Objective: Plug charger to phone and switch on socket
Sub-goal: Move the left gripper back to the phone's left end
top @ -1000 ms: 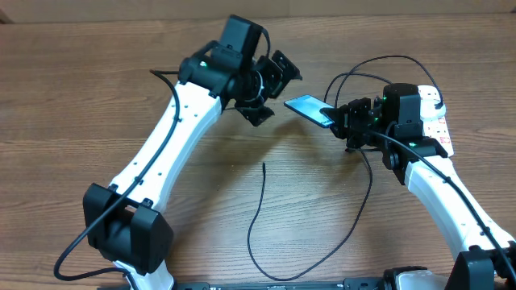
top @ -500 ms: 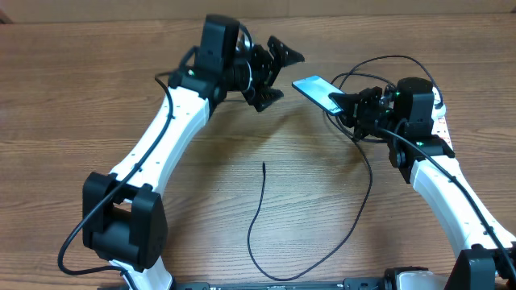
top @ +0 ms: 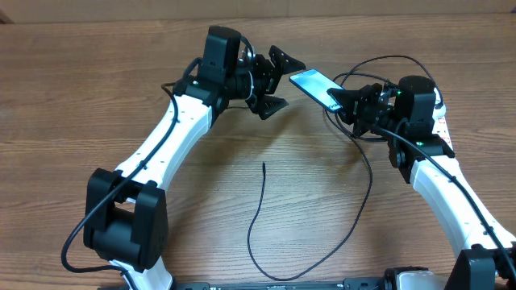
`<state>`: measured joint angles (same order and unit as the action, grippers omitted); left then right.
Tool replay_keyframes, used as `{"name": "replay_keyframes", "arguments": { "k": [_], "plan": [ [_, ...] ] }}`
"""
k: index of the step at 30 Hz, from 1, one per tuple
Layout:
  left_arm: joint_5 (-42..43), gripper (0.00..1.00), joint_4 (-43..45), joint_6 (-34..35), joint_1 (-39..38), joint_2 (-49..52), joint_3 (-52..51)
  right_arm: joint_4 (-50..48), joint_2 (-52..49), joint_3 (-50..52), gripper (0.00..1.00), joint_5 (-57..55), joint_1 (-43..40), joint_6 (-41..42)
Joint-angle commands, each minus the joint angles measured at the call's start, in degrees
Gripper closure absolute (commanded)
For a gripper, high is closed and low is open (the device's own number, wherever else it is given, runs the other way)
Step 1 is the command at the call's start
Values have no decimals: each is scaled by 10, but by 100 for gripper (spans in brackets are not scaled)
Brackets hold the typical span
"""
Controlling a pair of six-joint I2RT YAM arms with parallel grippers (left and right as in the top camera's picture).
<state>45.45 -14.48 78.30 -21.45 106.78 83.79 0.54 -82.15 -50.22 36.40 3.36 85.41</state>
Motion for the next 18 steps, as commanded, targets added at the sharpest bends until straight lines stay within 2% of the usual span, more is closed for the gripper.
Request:
{"name": "replay_keyframes", "arguments": {
  "k": [1, 6, 18],
  "plan": [
    [5, 0, 26, 30, -13, -3, -19, -16, 2, -12, 96, 30, 0, 23],
    [-16, 0, 45, 45, -27, -3, -27, -16, 2, -12, 96, 45, 0, 77],
    [-56, 0, 44, 106, -29, -3, -27, -43, 2, -12, 96, 81, 5, 122]
  ]
}}
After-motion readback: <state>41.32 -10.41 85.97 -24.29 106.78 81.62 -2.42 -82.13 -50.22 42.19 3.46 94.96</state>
